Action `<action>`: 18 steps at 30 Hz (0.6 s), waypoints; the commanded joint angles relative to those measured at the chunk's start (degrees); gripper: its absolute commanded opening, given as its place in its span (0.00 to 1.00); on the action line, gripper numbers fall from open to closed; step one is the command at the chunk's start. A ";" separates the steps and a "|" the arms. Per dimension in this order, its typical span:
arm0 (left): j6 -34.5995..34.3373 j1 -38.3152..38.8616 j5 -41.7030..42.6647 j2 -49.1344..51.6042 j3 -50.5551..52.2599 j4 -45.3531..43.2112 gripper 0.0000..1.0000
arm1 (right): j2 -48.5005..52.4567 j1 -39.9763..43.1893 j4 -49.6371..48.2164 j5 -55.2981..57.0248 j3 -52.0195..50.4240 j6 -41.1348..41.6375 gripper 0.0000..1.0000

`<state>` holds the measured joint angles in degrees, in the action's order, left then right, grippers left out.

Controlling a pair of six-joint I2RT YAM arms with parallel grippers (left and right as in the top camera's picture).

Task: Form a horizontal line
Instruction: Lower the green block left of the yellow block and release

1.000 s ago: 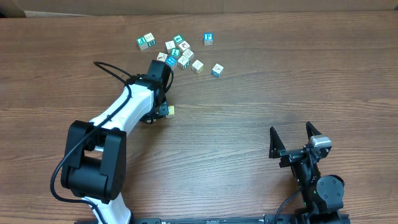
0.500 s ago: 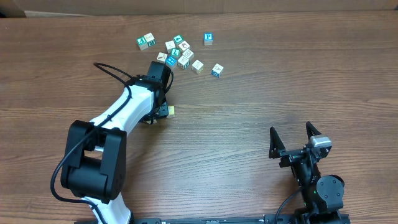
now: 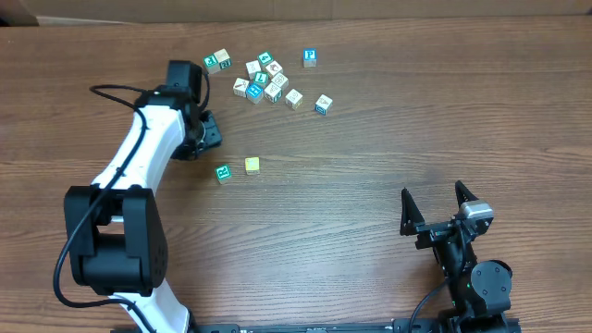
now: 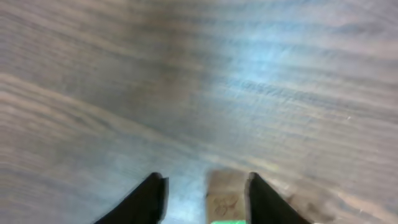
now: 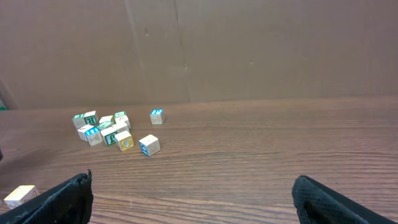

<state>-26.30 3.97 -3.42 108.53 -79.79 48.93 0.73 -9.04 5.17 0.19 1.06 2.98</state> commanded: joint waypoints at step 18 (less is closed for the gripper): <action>0.55 0.44 2.75 -0.85 12.07 -2.51 0.04 | -0.55 0.17 -0.33 -0.31 -0.59 0.44 1.00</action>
<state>-25.76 3.77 -2.07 108.53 -68.73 48.05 0.73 -9.04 5.15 0.16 1.06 3.03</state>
